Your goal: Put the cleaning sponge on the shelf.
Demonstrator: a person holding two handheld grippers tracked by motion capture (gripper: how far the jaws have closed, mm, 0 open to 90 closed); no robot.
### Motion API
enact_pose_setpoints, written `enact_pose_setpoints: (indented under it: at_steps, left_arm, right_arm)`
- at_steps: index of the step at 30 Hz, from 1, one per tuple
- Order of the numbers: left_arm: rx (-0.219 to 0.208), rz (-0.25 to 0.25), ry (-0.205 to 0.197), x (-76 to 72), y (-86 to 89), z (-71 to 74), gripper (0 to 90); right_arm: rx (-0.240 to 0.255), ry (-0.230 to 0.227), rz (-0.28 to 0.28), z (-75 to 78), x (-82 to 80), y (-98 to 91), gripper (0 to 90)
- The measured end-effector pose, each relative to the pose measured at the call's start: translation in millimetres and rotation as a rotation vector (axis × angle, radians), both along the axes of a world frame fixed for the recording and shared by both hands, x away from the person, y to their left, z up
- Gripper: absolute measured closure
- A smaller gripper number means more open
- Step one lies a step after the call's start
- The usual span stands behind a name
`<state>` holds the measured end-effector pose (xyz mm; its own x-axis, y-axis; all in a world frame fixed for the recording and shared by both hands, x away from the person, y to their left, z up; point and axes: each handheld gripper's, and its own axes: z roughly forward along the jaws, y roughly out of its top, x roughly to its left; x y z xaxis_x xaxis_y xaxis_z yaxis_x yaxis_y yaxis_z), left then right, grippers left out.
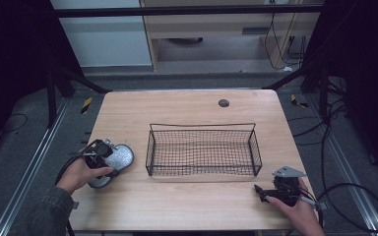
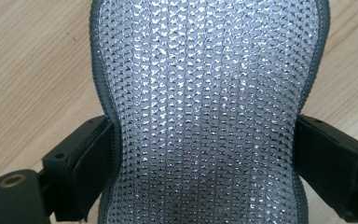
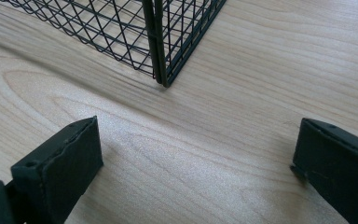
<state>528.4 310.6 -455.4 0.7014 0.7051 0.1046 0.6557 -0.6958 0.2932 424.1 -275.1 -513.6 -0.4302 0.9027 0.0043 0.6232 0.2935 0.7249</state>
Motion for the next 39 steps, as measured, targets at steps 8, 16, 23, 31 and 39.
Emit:
enact_pose_setpoints:
  at_steps: [8, 16, 23, 31, 39]
  left_arm:
    - [0.015, -0.046, -0.037, -3.1, -6.5, 14.3, 11.9]
    - [0.021, -0.1, -0.069, -7.9, -16.8, 29.4, 12.7]
    - [0.028, -0.136, -0.098, -11.0, -19.7, 46.2, 12.9]
    - [0.038, -0.172, -0.134, -13.5, -26.1, 64.4, 13.3]
    - [0.034, -0.223, -0.184, -17.7, -44.3, 85.8, 13.4]
  right_arm:
    - [0.0, 0.0, 0.0, 0.0, 0.0, 0.0, 1.5]
    - [-0.001, 0.0, 0.002, 0.0, 0.0, -0.1, 1.5]
    - [0.0, 0.0, 0.0, 0.0, 0.0, 0.0, 1.5]
    - [0.0, 0.0, 0.0, 0.0, 0.0, 0.0, 1.5]
    - [-0.001, 0.0, 0.001, 0.0, 0.0, -0.1, 1.5]
